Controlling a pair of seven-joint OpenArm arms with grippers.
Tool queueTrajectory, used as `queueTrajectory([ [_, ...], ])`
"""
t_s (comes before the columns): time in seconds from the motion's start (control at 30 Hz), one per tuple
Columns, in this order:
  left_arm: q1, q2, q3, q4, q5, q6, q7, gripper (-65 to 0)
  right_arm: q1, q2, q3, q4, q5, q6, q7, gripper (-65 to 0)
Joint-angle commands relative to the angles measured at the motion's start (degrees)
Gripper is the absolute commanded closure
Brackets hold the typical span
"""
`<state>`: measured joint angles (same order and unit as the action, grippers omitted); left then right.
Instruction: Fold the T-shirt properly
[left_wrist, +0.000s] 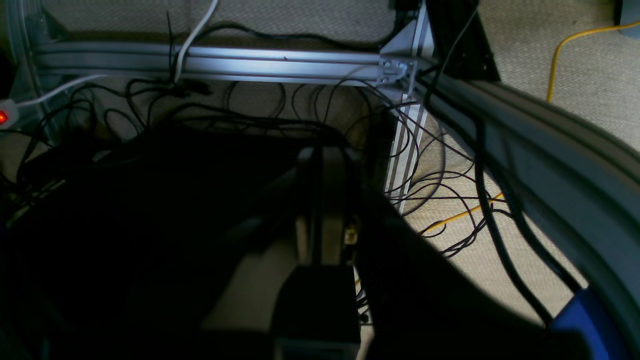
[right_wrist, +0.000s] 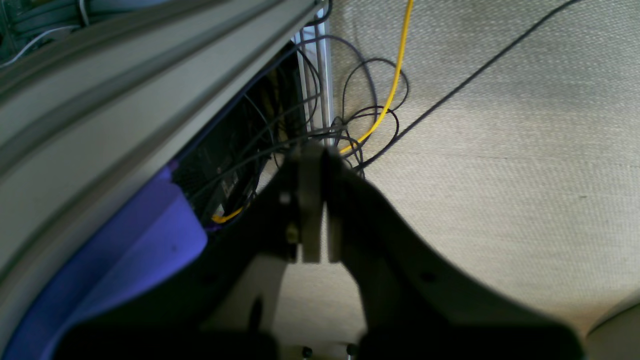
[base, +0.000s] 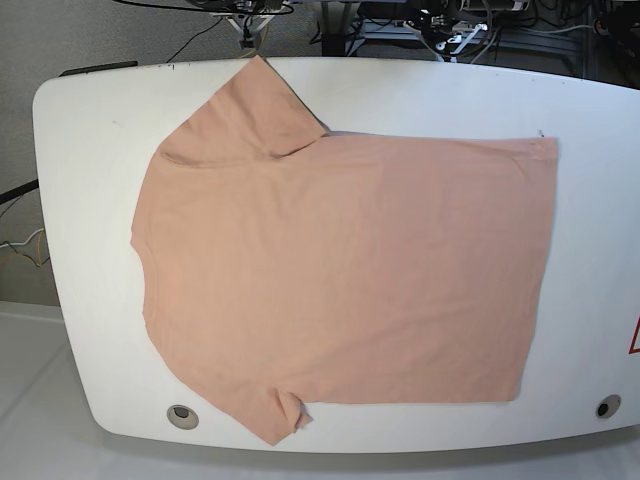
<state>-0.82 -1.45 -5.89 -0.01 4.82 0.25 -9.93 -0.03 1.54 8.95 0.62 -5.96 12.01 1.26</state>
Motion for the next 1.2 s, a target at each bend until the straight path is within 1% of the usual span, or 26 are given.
queueTrajectory([
  [0.0,0.17,-0.07,0.15,0.09,-0.15,0.34,-0.41,-1.1,-0.06,-0.07,0.11,0.11,-0.09,0.47,0.36,-0.8],
  [1.17,0.47,-0.06,0.37,0.04,-0.57,0.16,-0.01,-1.5,-0.29,0.24,0.16,1.05,-0.15,0.42,0.6,-0.3],
])
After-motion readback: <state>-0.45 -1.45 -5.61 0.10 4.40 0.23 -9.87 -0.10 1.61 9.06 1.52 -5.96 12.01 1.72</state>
